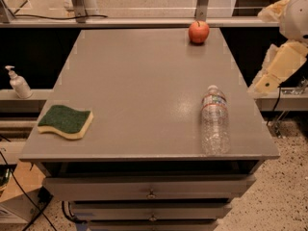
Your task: Move apple near sponge
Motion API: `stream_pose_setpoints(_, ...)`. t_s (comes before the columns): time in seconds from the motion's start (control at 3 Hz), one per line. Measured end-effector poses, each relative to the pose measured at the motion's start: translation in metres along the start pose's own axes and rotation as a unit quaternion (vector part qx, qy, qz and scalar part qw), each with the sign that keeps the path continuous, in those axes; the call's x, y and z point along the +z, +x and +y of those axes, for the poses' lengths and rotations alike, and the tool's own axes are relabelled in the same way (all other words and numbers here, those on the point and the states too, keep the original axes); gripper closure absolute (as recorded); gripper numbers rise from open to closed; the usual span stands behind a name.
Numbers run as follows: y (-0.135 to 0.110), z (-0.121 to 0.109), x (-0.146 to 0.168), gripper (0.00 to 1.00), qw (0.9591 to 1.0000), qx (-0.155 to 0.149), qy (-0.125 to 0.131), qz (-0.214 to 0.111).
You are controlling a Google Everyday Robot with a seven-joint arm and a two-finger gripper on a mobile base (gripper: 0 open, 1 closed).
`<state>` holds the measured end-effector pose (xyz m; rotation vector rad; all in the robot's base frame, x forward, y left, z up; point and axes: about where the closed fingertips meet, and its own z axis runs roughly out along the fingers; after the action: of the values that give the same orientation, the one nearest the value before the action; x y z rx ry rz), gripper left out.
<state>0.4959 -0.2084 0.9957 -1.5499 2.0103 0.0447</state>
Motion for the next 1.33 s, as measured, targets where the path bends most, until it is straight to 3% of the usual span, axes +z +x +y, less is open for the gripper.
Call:
stream_pose_setpoints(0.33, -0.007, -0.024, 0.020, 0.00, 0.9985, 0.027, 0.015, -0.045)
stream_pose_setpoints(0.67, -0.017, -0.058, 0.041, 0.00, 0.9933, 0.048, 0.036, -0.099)
stream_pose_setpoints(1.0, -0.019, -0.086, 0.062, 0.00, 0.9889, 0.065, 0.042, -0.127)
stream_pose_setpoints(1.33, -0.014, -0.111, 0.081, 0.00, 0.9831, 0.102, 0.044, -0.146)
